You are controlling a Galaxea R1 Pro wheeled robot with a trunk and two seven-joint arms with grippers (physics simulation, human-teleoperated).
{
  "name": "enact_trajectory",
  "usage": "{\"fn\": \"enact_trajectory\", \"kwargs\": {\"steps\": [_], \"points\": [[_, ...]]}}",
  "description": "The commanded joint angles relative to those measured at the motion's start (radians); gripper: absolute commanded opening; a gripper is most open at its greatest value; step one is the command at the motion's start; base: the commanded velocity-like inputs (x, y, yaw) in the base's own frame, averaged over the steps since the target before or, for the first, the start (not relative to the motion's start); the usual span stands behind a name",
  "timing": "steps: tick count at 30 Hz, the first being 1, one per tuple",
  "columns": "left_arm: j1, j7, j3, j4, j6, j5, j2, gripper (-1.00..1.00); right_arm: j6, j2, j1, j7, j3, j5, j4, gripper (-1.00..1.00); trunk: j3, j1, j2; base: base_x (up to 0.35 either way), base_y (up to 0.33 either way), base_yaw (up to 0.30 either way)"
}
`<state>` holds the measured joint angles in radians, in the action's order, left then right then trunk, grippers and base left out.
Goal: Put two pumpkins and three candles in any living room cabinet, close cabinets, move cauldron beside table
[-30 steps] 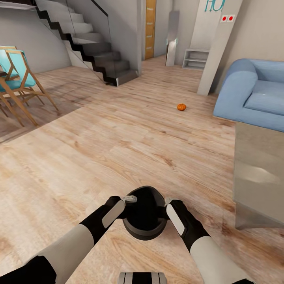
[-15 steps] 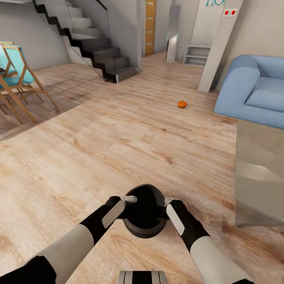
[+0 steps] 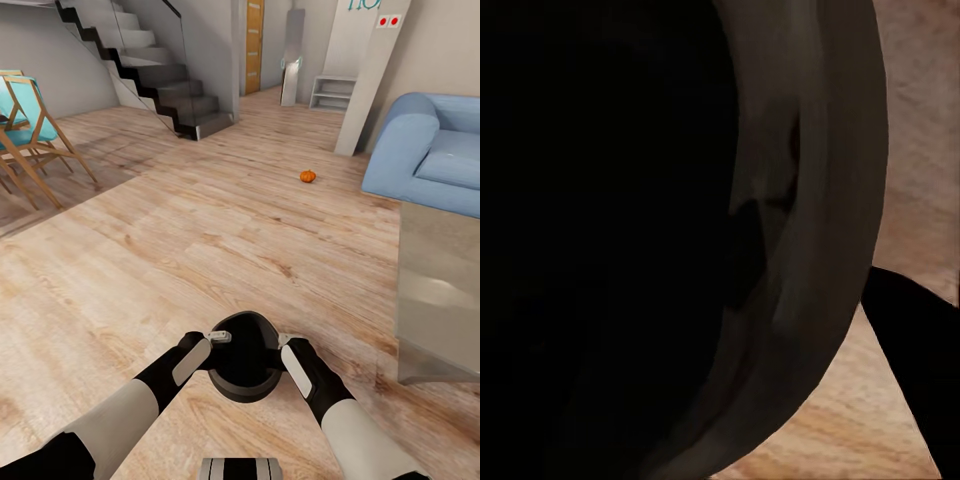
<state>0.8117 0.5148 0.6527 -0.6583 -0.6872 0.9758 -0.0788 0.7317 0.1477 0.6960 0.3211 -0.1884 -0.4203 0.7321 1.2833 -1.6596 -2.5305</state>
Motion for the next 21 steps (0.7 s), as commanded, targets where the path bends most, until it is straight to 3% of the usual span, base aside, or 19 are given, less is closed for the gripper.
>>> {"fn": "enact_trajectory", "kwargs": {"steps": [1,21], "points": [[0.001,0.010,0.004,-0.001,0.000,0.011,0.001,1.00,0.001,0.000,0.000,0.010,-0.003,-0.013,0.001,-1.00,0.001,0.000,0.000,0.000,0.000,0.000],[0.001,0.010,0.004,0.000,-0.001,0.011,0.001,1.00,0.002,0.001,0.000,0.009,-0.003,-0.014,0.001,-1.00,0.001,0.000,0.000,0.000,0.000,0.000]]}}
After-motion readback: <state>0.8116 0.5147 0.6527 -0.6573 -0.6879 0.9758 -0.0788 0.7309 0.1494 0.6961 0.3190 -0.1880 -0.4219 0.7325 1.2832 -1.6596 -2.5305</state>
